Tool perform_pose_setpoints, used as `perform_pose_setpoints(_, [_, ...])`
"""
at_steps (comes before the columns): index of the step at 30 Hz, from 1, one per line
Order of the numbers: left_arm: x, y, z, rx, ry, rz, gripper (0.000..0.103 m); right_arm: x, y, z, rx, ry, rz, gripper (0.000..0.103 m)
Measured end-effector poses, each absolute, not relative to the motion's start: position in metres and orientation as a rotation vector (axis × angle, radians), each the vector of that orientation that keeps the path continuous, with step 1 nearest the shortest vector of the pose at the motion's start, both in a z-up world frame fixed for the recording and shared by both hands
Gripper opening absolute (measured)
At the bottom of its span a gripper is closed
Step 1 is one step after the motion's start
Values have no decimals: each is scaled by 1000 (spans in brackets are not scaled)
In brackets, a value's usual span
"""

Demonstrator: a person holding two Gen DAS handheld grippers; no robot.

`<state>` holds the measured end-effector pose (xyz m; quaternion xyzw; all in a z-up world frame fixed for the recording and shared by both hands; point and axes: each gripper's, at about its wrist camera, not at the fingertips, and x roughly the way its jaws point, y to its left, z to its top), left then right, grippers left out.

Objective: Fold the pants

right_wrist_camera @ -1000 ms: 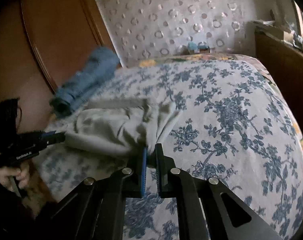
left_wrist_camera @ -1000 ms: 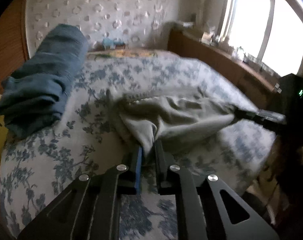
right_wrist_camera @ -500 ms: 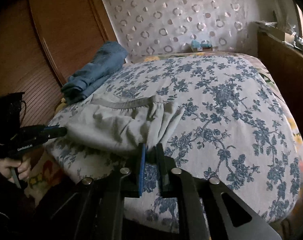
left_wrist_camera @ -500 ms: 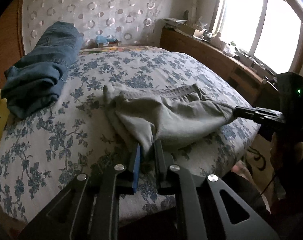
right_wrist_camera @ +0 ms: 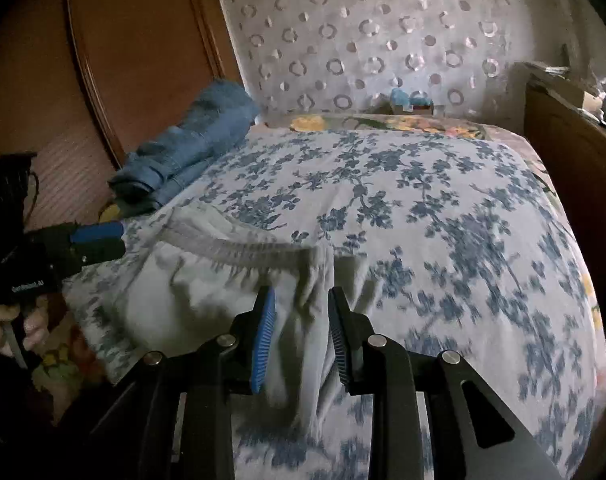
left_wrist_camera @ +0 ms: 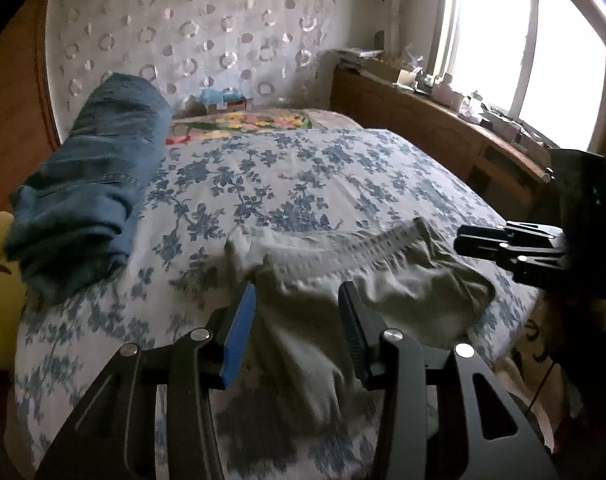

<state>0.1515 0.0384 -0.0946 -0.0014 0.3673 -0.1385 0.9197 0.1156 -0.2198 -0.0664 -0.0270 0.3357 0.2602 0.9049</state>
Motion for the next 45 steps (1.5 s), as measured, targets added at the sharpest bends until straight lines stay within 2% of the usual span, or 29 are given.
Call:
perform_pose_setpoints(10, [183, 24, -119, 60, 844, -318, 41, 160, -208, -79, -26, 798, 555, 28])
perform_pose_setpoints(11, [183, 22, -118, 75, 839, -320, 39, 162, -207, -80, -29, 809, 560, 28])
perform_pose_setpoints(13, [185, 18, -117, 97, 838, -320, 26, 164, -205, -82, -46, 816, 563, 26])
perform_pose_setpoints(14, [187, 17, -116, 100, 838, -322, 20, 166, -204, -81, -50, 816, 575, 13])
perform_pose_setpoints(15, [188, 16, -114, 100, 834, -330, 11, 164, -203, -80, -55, 809, 588, 11])
perform_pose_setpoints(18, [183, 15, -95, 99, 751, -299, 10, 157, -206, -72, -53, 735, 570, 7])
perform_pose_setpoints(28, [188, 31, -88, 25, 760, -264, 11, 163, -192, -77, -112, 748, 428, 7])
perform_pose_setpoints(29, [186, 32, -89, 18, 764, -276, 13, 165, -191, -78, -116, 762, 428, 7])
perform_pose_setpoints(31, [183, 30, -89, 12, 767, -294, 28, 172, -188, -85, -120, 783, 428, 7])
perform_pose_setpoints(36, [168, 28, -98, -1, 790, -331, 37, 170, -194, -79, -65, 794, 466, 7])
perform_pose_setpoints(39, [157, 28, -106, -2, 805, -341, 41, 159, -201, -75, -56, 775, 475, 8])
perform_pose_setpoints(42, [144, 30, -116, -3, 822, -333, 41, 137, -213, -70, -55, 752, 458, 16])
perform_pose_setpoints(45, [129, 35, -121, -11, 816, -307, 41, 110, -223, -66, -44, 721, 483, 17])
